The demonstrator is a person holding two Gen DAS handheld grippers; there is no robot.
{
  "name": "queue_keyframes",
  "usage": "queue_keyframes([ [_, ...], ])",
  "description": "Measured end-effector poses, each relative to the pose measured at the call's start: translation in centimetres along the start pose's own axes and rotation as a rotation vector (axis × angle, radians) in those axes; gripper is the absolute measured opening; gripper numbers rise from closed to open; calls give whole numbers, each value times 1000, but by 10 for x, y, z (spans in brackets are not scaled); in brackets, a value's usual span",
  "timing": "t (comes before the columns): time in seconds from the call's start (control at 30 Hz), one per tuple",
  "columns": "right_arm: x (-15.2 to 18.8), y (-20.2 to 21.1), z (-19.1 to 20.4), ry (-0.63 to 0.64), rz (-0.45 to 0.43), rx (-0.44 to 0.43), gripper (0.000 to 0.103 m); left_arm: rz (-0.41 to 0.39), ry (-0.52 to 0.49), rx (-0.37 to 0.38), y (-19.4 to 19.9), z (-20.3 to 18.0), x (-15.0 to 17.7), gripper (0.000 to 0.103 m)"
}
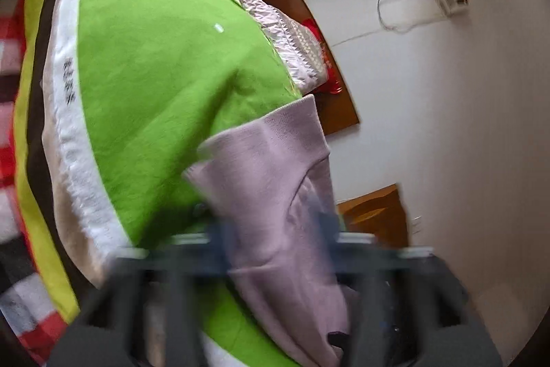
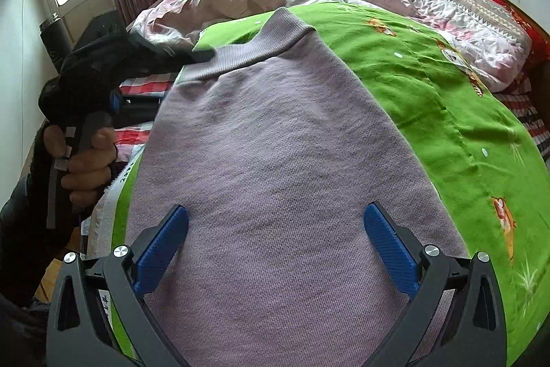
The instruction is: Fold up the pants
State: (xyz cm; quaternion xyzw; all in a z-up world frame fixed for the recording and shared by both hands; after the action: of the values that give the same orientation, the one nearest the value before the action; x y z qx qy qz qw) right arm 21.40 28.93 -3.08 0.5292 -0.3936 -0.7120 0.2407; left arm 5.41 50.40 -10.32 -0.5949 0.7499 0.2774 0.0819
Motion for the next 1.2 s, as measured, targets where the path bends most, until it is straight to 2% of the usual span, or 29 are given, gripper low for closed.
queue_keyframes([
  [0.07, 0, 0, 0, 0, 0, 0, 99, -9, -52, -37, 0, -10, -1, 16],
  [0.17, -1, 3, 1, 6, 17, 9, 98, -34, -72, -85, 3, -16, 1, 14],
  [0.3, -10, 20, -3, 9, 14, 26, 98, -80, -247, -175, 18, -55, 6, 14],
  [0.33, -10, 20, -5, 6, 27, 34, 98, -82, -291, -188, 19, -65, 6, 14],
  [0.4, -3, 8, -7, 3, 115, -1, 98, -84, -328, -200, 22, -72, 4, 14],
  [0.43, 1, 2, -6, 11, 125, 3, 99, -85, -338, -202, 20, -75, 2, 14],
  [0.47, 5, 2, -4, 29, 70, 11, 99, -83, -343, -200, 20, -78, 2, 14],
  [0.53, 6, 1, -5, 23, 41, -2, 99, -88, -359, -210, 17, -83, 0, 14],
  [0.63, 7, 7, 1, 16, 99, 35, 99, -98, -366, -201, 18, -93, 0, 14],
  [0.67, 10, 13, 7, 20, 105, 12, 98, -103, -375, -197, 19, -98, 0, 14],
  [0.73, 20, 24, 18, 38, 99, -14, 98, -119, -421, -193, 28, -115, 4, 14],
  [0.8, 36, 21, 28, 86, 115, 21, 98, -136, -476, -180, 35, -134, 9, 14],
  [0.87, 45, 23, 29, 59, 74, -10, 99, -150, -530, -168, 39, -151, 14, 14],
  [0.97, 44, 32, 32, 76, 95, -2, 99, -156, -590, -167, 38, -173, 21, 14],
  [1.03, 41, 48, 26, 38, 43, -14, 98, -147, -610, -159, 38, -184, 23, 14],
  [1.1, 42, 61, 2, -49, -10, 34, 98, -145, -636, -157, 39, -193, 25, 14],
  [1.13, 42, 62, -14, -84, -33, 113, 98, -142, -649, -152, 40, -198, 26, 14],
  [1.17, 44, 59, -24, -100, -29, 160, 98, -140, -659, -147, 41, -202, 28, 14],
  [1.2, 49, 46, -40, -147, 28, 175, 98, -139, -674, -143, 41, -209, 31, 14],
])
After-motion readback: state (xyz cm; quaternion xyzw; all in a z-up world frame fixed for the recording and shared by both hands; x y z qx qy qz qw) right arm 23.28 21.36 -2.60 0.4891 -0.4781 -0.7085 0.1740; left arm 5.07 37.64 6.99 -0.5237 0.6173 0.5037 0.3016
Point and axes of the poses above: each gripper's, at about its wrist camera, not at the fingertips, and y roughly against the way its jaws point, z to its left, x to its underside, the point moved 2 cm from there along -y, roughly the way its jaws point, and after that the axes turned 5 degrees about -y, right-handed, at the moved point
